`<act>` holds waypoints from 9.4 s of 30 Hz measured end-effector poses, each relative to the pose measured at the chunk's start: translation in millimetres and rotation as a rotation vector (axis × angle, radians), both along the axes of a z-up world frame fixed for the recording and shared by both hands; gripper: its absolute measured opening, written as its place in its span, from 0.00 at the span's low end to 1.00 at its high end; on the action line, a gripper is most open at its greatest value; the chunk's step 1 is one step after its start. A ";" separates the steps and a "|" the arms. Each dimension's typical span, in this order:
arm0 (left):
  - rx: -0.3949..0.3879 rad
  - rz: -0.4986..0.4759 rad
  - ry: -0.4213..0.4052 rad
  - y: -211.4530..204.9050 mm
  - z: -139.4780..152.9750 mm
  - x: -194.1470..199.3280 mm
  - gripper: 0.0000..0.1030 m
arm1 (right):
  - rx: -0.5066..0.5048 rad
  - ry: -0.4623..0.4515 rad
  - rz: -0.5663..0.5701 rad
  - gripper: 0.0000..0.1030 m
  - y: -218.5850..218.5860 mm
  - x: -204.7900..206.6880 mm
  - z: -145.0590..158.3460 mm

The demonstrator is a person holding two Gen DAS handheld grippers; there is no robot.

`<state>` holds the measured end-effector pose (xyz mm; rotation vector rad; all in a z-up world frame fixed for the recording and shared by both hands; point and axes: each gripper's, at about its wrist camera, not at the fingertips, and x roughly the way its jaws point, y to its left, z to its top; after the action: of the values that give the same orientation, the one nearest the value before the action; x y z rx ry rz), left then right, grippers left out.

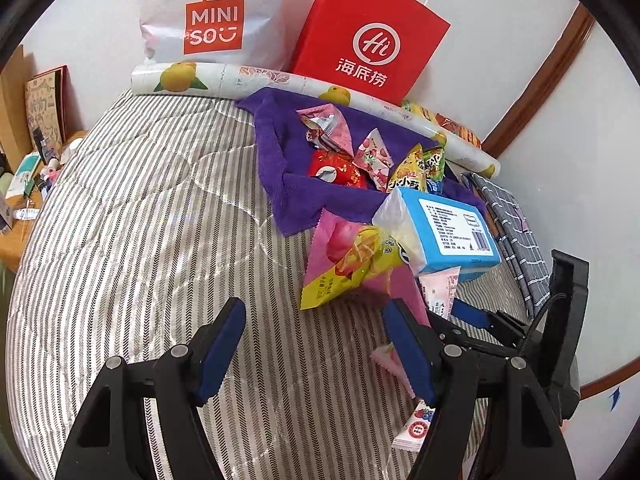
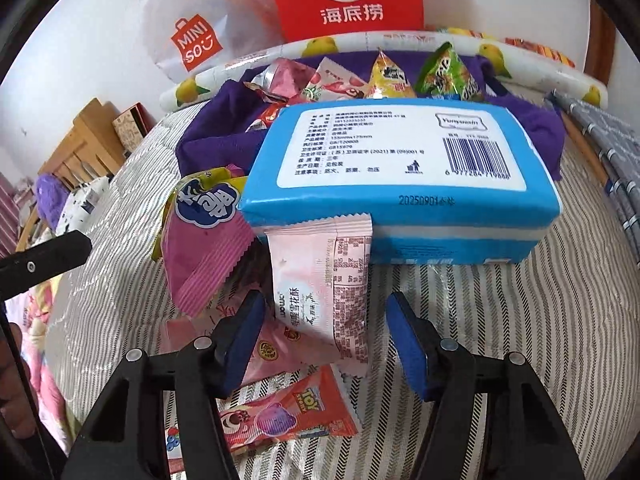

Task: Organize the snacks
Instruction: 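Move both tools back toward the pile and reach for the pink wrapper with the right tool, then grasp the pink biscuit packet with the right tool while the left tool grasps the yellow-pink chip bag, then lift and carry the pink packet and chip bag toward the purple towel, then lower and release the pink packet and chip bag onto the purple towel, then move both tools back toward the remaining pink candy wrappers on the bed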

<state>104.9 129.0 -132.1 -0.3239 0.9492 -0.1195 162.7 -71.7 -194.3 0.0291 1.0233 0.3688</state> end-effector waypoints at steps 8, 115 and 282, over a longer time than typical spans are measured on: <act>0.005 -0.020 -0.019 -15.6 -3.0 3.0 0.69 | 0.014 -0.033 -0.030 0.38 -20.2 -9.8 13.5; -0.059 -0.219 -0.244 -90.5 132.2 -4.0 0.44 | 0.103 -0.364 -0.192 0.37 -113.8 -64.5 182.8; -0.005 -0.044 0.015 -11.3 26.3 36.5 0.62 | 0.035 -0.100 0.234 0.62 -11.1 -63.1 29.3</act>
<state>141.4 117.7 -105.9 -0.3090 0.9709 -0.1601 99.6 -82.7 -165.0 -0.0775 0.9231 0.5963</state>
